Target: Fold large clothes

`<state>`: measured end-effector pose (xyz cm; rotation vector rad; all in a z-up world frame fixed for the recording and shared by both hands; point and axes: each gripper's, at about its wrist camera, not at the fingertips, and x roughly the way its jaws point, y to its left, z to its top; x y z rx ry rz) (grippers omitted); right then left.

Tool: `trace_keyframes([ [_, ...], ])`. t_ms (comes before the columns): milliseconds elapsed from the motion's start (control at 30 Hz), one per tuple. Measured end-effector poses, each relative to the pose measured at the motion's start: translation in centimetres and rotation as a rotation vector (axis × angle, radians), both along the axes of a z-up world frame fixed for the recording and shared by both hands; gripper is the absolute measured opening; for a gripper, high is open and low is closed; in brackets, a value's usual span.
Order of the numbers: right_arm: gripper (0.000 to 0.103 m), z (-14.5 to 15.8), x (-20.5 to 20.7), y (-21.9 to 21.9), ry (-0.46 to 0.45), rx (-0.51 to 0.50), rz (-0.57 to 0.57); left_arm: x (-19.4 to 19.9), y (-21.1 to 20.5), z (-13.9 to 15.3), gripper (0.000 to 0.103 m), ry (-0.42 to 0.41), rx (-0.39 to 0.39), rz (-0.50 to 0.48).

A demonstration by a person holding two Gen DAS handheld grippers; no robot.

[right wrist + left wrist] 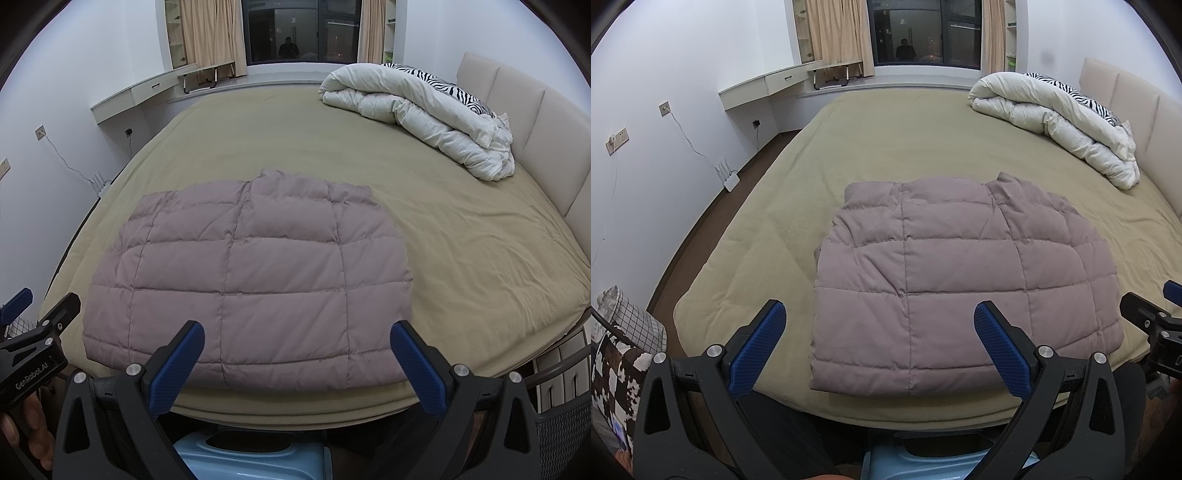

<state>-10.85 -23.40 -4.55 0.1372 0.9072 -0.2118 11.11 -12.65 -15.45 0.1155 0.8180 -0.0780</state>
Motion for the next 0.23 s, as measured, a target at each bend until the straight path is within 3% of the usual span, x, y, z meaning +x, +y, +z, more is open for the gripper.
trace_keyframes([
  [233,0.103,-0.06,0.03,-0.26,0.005,0.006,0.0,-0.03,-0.2,0.12,0.103,-0.023,0.013,-0.013],
])
